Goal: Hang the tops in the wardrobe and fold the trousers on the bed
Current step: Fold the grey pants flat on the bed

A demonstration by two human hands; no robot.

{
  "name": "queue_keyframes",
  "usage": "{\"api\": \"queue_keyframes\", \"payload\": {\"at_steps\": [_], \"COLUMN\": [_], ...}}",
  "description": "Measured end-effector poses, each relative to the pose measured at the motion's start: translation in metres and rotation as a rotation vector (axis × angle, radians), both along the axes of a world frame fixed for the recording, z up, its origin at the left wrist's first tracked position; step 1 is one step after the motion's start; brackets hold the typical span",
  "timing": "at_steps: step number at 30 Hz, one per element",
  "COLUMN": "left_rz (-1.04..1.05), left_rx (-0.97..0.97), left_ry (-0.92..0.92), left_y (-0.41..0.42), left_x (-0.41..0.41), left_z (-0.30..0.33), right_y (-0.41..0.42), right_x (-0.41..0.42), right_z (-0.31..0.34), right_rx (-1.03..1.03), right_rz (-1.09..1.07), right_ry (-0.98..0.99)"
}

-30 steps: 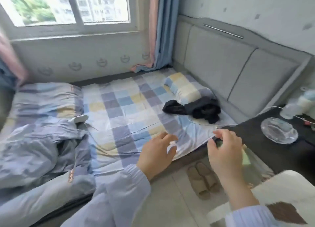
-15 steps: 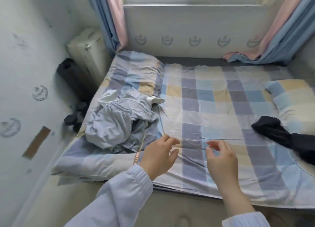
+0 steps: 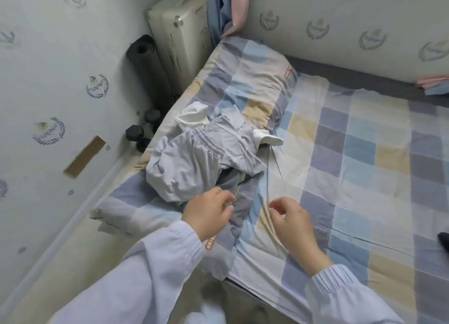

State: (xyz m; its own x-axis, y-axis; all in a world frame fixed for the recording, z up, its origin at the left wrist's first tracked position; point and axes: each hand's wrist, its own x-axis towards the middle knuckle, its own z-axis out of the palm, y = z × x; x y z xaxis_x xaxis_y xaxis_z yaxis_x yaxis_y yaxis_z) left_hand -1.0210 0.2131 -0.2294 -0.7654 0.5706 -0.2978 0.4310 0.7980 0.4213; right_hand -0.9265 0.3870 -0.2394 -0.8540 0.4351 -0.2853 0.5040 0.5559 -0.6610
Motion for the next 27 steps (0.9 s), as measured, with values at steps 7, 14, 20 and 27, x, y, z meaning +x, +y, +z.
{"api": "queue_keyframes", "payload": {"at_steps": [7,14,20,27], "left_rz": [-0.027,0.146,0.195,0.376], "left_rx": [-0.255,-0.198,-0.037,0.179], "left_ry": [-0.07,-0.176,-0.221,-0.315], "left_y": [0.011,0.031,0.03,0.021], "left_x": [-0.159,-0.251,-0.262,-0.258], "left_z": [-0.085,-0.187,-0.244,-0.253], "right_y": [-0.009,-0.006,-0.015,-0.054], "right_x": [-0.136,-0.256,-0.315,-0.339], "right_z": [-0.086,-0.177,-0.237,-0.233], "right_rx": [0.035,-0.089,-0.361,-0.638], "right_rz": [0.142,0.093,-0.206,-0.19], "right_ry": [-0.17,-0.304,-0.238,-0.222]}}
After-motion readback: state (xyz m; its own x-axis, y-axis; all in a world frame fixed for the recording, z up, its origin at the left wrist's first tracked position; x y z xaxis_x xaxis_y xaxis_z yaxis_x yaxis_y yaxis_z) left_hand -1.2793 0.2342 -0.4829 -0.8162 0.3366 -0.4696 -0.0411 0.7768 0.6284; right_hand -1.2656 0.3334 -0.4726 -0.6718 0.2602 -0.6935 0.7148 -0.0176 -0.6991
